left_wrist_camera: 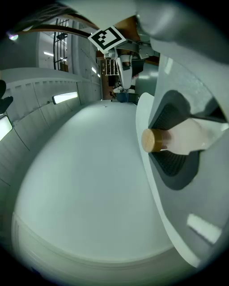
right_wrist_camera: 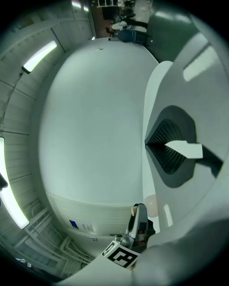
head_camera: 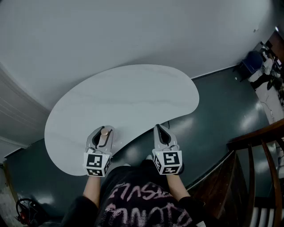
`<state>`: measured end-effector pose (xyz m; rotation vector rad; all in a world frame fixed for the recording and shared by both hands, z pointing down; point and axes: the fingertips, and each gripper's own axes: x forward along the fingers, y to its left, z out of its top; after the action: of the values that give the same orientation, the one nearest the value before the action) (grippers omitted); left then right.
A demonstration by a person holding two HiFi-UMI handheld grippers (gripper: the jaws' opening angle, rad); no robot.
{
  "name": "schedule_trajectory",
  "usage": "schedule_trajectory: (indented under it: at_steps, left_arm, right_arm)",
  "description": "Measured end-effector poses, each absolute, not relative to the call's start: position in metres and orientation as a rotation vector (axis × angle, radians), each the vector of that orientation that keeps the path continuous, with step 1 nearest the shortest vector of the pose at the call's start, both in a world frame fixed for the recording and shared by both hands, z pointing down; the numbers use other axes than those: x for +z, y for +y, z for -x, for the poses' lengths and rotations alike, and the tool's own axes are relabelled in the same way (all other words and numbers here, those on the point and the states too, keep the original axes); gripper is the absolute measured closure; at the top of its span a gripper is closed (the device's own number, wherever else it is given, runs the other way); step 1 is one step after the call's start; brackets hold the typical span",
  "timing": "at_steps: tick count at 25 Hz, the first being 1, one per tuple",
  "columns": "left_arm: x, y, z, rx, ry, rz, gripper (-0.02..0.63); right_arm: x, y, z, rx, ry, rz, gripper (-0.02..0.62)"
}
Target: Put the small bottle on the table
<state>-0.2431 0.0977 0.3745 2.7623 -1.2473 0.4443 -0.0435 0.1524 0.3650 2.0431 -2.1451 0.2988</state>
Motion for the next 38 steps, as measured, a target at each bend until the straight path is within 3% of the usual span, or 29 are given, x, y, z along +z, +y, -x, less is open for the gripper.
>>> schedule_trajectory:
  at_steps: [38]
  left_arm:
    - [0.384, 0.108, 0.24, 0.457, -1.223, -2.747, 0.466]
  right_arm:
    - [0.367, 0.165, 0.02, 0.31, -2.123, -2.124, 0.584]
